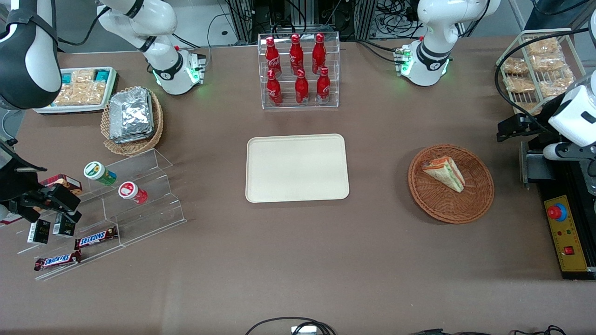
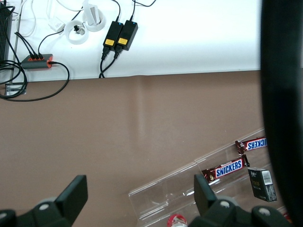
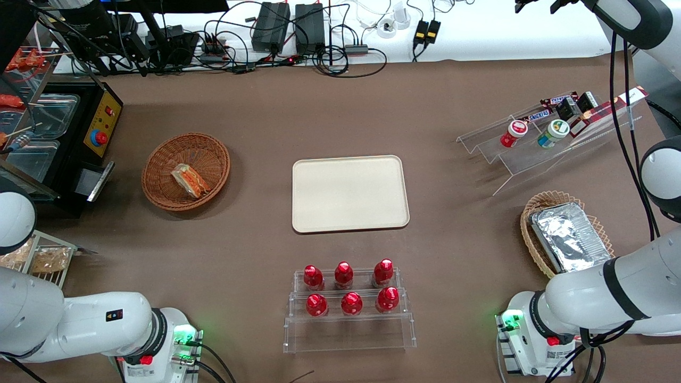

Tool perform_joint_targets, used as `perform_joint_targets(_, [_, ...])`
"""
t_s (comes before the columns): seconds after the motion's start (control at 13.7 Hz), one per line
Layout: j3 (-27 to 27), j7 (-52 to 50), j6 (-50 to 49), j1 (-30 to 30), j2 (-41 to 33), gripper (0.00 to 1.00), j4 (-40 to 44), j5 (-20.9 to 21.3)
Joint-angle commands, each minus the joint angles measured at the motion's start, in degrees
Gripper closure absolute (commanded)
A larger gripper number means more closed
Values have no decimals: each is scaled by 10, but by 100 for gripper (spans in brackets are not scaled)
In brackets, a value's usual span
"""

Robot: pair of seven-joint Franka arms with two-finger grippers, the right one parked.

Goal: Place sandwich from basket to tray
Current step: 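Move the left gripper over the wicker basket holding the sandwich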

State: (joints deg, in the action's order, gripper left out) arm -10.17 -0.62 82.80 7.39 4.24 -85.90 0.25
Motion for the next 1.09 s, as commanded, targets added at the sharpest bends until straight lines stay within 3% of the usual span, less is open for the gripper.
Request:
perform_joint_targets(0.0, [4,4,-14,-4,-1,0,5,-4])
perform_joint_targets(0.36, [5,4,-12,-2,3,0,-7,19])
perform_joint_targets(0.73, [7,-50,57,0,-12,0,-101,26])
perform_joint_targets(1.02, [9,-129,184,9,-48,0,-242,26])
